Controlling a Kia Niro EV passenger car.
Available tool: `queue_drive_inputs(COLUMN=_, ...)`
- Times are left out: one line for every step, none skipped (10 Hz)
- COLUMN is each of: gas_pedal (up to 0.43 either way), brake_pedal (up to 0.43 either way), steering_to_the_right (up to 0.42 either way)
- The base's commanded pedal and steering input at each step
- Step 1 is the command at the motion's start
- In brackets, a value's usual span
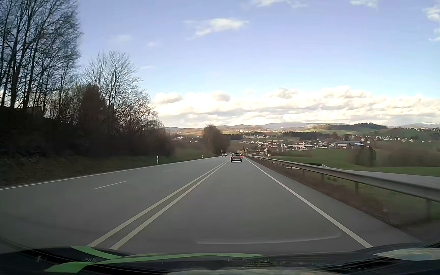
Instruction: Follow the waypoints while adhering to traffic rules and regulations
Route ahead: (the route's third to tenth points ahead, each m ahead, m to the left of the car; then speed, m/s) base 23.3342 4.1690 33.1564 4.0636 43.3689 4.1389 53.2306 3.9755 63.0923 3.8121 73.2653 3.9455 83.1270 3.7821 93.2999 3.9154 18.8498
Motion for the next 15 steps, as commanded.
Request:
queue_drive_inputs(gas_pedal=0.098, brake_pedal=0.0, steering_to_the_right=-0.003)
queue_drive_inputs(gas_pedal=0.098, brake_pedal=0.0, steering_to_the_right=-0.003)
queue_drive_inputs(gas_pedal=0.098, brake_pedal=0.0, steering_to_the_right=-0.003)
queue_drive_inputs(gas_pedal=0.098, brake_pedal=0.0, steering_to_the_right=-0.003)
queue_drive_inputs(gas_pedal=0.098, brake_pedal=0.0, steering_to_the_right=-0.003)
queue_drive_inputs(gas_pedal=0.098, brake_pedal=0.0, steering_to_the_right=-0.003)
queue_drive_inputs(gas_pedal=0.087, brake_pedal=0.0, steering_to_the_right=-0.003)
queue_drive_inputs(gas_pedal=0.087, brake_pedal=0.0, steering_to_the_right=-0.003)
queue_drive_inputs(gas_pedal=0.087, brake_pedal=0.0, steering_to_the_right=-0.003)
queue_drive_inputs(gas_pedal=0.087, brake_pedal=0.0, steering_to_the_right=-0.003)
queue_drive_inputs(gas_pedal=0.087, brake_pedal=0.0, steering_to_the_right=-0.003)
queue_drive_inputs(gas_pedal=0.087, brake_pedal=0.0, steering_to_the_right=-0.003)
queue_drive_inputs(gas_pedal=0.087, brake_pedal=0.0, steering_to_the_right=-0.003)
queue_drive_inputs(gas_pedal=0.087, brake_pedal=0.0, steering_to_the_right=-0.003)
queue_drive_inputs(gas_pedal=0.087, brake_pedal=0.0, steering_to_the_right=-0.003)
